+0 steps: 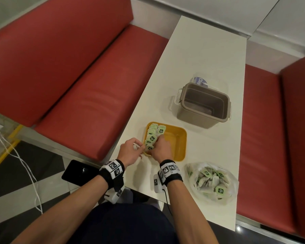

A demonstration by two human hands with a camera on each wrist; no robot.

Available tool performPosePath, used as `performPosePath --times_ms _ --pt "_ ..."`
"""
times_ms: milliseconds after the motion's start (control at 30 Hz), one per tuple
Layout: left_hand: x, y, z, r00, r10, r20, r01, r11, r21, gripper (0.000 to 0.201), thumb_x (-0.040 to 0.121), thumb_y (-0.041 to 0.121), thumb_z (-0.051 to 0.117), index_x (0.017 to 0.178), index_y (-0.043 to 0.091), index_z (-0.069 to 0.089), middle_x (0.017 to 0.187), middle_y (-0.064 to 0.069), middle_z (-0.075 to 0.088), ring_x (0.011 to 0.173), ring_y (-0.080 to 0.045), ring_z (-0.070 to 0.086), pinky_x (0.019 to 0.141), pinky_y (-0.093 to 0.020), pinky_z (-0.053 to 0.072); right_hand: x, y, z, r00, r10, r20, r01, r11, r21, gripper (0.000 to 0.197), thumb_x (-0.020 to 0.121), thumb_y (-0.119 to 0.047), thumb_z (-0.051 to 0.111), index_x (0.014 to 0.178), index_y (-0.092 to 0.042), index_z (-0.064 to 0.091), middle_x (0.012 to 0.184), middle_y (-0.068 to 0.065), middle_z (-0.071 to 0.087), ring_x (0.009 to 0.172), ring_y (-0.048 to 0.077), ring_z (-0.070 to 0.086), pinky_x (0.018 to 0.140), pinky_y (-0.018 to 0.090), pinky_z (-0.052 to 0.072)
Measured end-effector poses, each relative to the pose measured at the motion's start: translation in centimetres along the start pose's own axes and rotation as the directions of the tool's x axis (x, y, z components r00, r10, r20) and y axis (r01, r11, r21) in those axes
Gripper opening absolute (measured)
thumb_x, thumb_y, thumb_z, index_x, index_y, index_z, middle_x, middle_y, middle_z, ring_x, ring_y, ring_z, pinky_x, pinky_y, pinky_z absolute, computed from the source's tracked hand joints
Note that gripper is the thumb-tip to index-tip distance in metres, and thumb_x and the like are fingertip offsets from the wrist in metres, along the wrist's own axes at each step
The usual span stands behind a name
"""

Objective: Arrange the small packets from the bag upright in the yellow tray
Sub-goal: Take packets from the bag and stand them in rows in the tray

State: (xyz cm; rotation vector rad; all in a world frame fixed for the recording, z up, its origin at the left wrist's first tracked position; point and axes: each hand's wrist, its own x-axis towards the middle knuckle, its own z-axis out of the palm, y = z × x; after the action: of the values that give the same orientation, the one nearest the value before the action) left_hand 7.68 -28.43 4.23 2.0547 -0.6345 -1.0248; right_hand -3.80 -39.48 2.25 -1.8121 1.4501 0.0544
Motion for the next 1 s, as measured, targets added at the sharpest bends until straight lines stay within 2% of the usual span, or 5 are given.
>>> performPosePath --times_ms 267,433,667,800,1000 --pt "0.3 -0.2 -0.3 1.0 0.005 0.025 -0.005 1.0 0.013 0.014 0.096 0.027 0.08 0.099 0.018 0.07 0.074 -0.004 0.079 0.062 -0.015 0.077 0.047 -0.013 0.041 -0.4 0.1 -1.4 1.0 -0.015 0.01 0.014 1.0 0.027 0.051 0.082 -0.019 0.094 0.127 -0.012 0.071 0.114 0.005 0.079 0.105 0.021 0.075 0.076 0.021 0.055" --pt "0.3 0.1 -0.3 0.999 0.005 0.036 -0.005 1.0 -0.001 0.014 0.096 0.024 0.081 0.099 0.016 0.071 0.075 -0.004 0.079 0.062 -0.017 0.077 0.049 -0.013 0.043 -2.1 -0.1 -1.4 0.992 -0.074 -0.101 0.076 0.997 0.01 0.052 0.094 -0.015 0.084 0.142 -0.01 0.066 0.123 0.008 0.076 0.111 0.024 0.073 0.093 0.034 0.061" --pt "0.2 0.4 -0.3 0.999 0.002 0.054 -0.002 1.0 0.008 0.014 0.097 0.026 0.081 0.1 0.016 0.071 0.075 -0.003 0.08 0.064 -0.016 0.077 0.052 -0.015 0.045 -3.5 -0.5 -0.9 0.968 -0.175 -0.181 0.18 0.984 0.012 0.044 0.103 -0.005 0.067 0.147 -0.011 0.065 0.125 0.01 0.077 0.104 0.019 0.073 0.082 0.016 0.05" --pt "0.0 0.5 -0.6 0.998 0.003 0.061 -0.002 1.0 -0.003 0.016 0.096 0.028 0.081 0.1 0.016 0.071 0.075 -0.001 0.079 0.063 -0.016 0.077 0.05 -0.015 0.044 -3.3 -0.3 -0.9 0.965 -0.173 -0.197 0.193 0.977 0.088 0.058 0.099 -0.007 0.072 0.155 -0.013 0.058 0.129 0.009 0.076 0.103 0.018 0.075 0.091 0.022 0.057" --pt "-0.2 1.2 -1.6 0.999 -0.05 0.018 0.051 0.993 -0.102 0.032 0.097 0.05 0.075 0.101 0.018 0.069 0.082 -0.004 0.079 0.065 -0.016 0.076 0.044 -0.023 0.04 -2.9 0.2 -1.5 0.974 -0.101 -0.202 0.127 0.985 0.119 0.045 0.095 -0.006 0.077 0.137 -0.013 0.064 0.093 -0.009 0.067 0.09 0.017 0.072 0.081 0.036 0.065"
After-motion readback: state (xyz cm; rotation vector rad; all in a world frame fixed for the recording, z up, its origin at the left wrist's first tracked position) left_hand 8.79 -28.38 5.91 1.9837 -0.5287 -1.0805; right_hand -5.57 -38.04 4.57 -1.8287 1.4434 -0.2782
